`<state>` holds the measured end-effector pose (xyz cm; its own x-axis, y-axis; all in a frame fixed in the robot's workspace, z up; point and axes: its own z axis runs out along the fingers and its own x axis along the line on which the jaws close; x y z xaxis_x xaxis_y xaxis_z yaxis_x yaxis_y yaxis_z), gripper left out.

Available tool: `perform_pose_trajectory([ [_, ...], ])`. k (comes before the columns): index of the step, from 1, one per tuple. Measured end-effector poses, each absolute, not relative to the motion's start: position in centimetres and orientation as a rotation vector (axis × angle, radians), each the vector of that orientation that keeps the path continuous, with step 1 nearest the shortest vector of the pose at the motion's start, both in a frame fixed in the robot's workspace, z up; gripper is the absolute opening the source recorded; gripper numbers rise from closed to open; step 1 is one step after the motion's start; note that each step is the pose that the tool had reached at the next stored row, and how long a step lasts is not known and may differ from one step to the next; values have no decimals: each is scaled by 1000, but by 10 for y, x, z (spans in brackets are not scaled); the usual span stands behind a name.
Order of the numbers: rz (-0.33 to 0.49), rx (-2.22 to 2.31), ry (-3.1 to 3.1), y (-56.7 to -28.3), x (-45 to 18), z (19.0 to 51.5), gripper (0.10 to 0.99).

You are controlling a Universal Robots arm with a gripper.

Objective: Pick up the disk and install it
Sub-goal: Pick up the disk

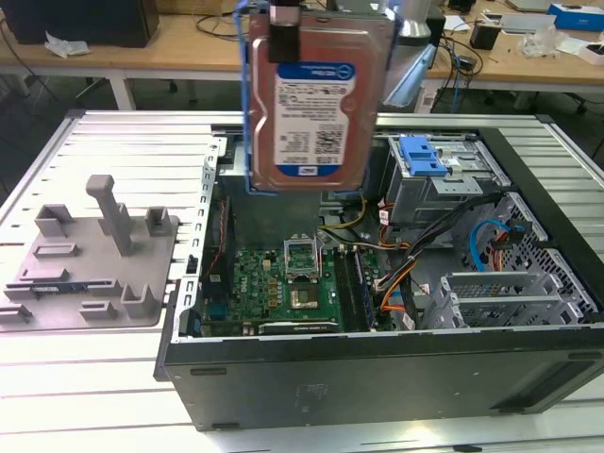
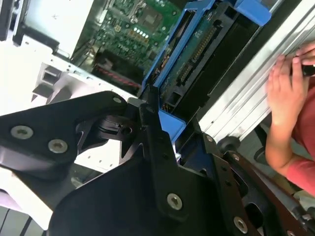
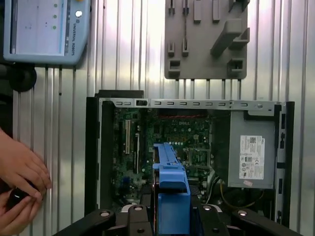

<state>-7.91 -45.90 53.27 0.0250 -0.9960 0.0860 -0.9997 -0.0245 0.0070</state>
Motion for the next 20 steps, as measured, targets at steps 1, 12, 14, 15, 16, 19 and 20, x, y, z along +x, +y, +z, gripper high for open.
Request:
perform_pose_trajectory([
  [1,87,2201,-2147,-461,-72,533,369],
  [12,87,2201,-2147,-474,-31,533,369],
  [14,87,2202,-2148,-474,-31,533,369],
  [15,87,2202,-2148,-474,-31,533,369],
  [16,86,2202,-2148,-474,-31,533,369],
  [19,86,2202,-2148,-474,-31,533,369],
  [20,86,2202,-2148,-474,-31,533,369],
])
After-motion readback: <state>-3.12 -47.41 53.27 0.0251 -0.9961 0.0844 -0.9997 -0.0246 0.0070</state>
